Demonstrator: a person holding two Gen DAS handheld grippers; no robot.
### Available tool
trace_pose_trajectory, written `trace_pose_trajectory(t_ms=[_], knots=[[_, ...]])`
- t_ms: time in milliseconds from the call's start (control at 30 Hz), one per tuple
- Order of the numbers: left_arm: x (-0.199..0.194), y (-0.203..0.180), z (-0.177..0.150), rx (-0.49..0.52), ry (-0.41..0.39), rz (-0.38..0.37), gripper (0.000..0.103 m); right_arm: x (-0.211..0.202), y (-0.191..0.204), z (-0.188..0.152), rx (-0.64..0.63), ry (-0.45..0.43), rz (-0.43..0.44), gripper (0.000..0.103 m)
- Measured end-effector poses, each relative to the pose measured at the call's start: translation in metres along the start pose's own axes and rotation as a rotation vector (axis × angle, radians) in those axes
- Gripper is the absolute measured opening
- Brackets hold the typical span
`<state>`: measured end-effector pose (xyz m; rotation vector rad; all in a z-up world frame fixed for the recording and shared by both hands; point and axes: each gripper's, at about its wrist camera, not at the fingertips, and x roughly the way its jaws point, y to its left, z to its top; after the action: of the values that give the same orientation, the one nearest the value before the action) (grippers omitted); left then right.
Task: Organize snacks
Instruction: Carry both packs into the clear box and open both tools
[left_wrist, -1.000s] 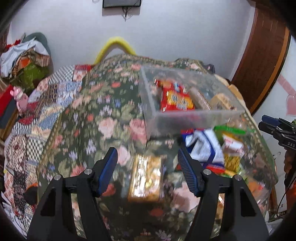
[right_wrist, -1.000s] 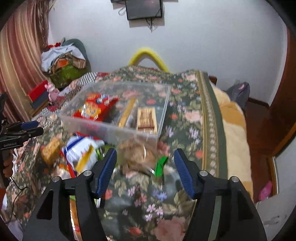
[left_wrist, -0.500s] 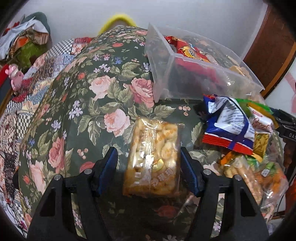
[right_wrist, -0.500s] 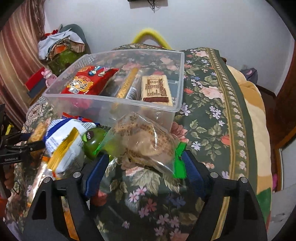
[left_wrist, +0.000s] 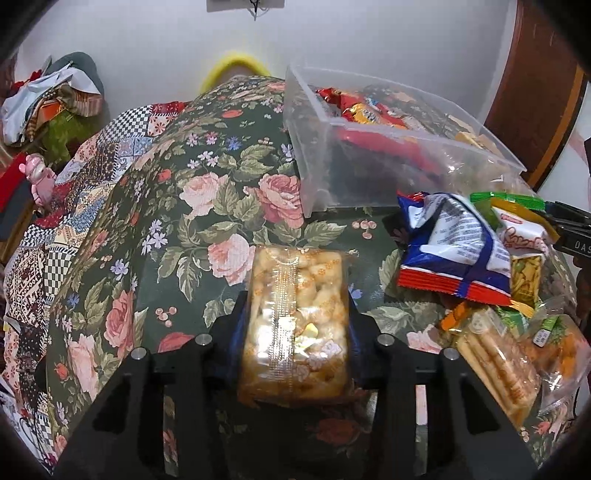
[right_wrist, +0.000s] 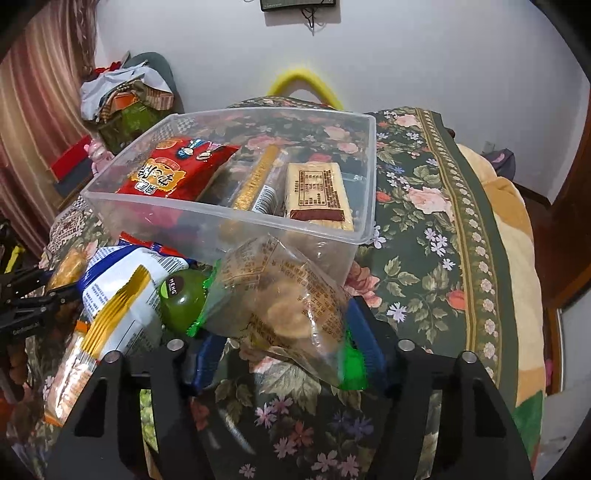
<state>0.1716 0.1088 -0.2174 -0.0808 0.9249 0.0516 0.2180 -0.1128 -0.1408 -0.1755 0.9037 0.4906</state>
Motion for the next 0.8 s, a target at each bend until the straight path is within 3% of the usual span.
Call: trace_pose_trajectory(t_ms=[400,800], knots=[[-0.047,-0.013,0.021,0.014,-0.102,-0.017,0.045,-0.039,0.003,0.000,-0.016,-0.070,-0.022,0.057],[-0.069,-0.035,0.068,0.078,-0.205,-0.042,0.045,-0.075,0.005,0.025,-0.018,-0.199,-0.022,0.057]])
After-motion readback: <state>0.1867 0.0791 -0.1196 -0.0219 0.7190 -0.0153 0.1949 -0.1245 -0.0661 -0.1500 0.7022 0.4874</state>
